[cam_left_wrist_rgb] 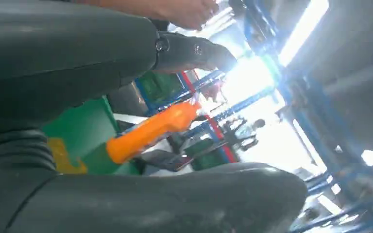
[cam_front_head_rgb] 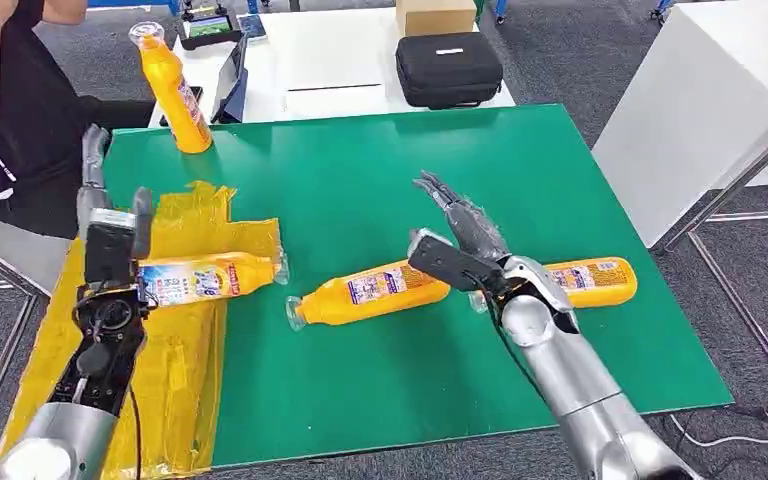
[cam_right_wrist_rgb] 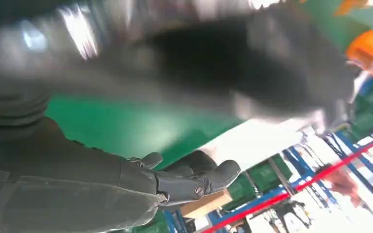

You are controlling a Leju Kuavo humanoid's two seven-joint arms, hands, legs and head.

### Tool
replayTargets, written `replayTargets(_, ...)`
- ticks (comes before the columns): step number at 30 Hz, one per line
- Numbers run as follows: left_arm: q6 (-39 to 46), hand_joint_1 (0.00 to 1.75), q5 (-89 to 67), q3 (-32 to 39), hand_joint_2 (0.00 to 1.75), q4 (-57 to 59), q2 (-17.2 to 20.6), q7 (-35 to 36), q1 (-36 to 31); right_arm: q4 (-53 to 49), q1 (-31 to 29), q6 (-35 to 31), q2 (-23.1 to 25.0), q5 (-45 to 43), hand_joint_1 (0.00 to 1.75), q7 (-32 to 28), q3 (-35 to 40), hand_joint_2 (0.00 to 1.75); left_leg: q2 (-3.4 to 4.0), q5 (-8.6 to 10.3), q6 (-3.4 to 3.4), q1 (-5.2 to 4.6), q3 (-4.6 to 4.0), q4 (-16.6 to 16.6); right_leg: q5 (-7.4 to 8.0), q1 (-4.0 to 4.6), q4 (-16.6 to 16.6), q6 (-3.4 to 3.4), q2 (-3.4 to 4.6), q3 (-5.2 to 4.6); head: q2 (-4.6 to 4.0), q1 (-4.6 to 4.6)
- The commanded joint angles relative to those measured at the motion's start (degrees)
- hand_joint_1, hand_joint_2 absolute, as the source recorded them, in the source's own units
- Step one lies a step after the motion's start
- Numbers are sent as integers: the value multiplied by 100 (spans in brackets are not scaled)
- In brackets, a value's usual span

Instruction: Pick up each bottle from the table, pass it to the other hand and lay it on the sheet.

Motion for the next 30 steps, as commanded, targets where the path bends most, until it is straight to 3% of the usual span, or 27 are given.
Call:
replayTargets(1,-295,0,855,328,0,-687,-316,1,14,1685,-1003,246,153,444,0,74,476,175,28,-7,-5,-2,13,5,-2,0,3,0,12,10,0,-2)
replayTargets(8,-143,0,892,224,0,-965,-435,-93,299,2939,-1479,296,489,1217,0,116,1103,175,40,-13,-6,-4,32,2,-1,0,1,-7,18,27,0,0)
replayTargets(30,-189,0,854,81,0,-849,-501,-12,80,3490,-1561,454,681,1347,0,165,1320,175,10,-5,-6,0,16,6,-2,3,5,-9,-10,16,0,0)
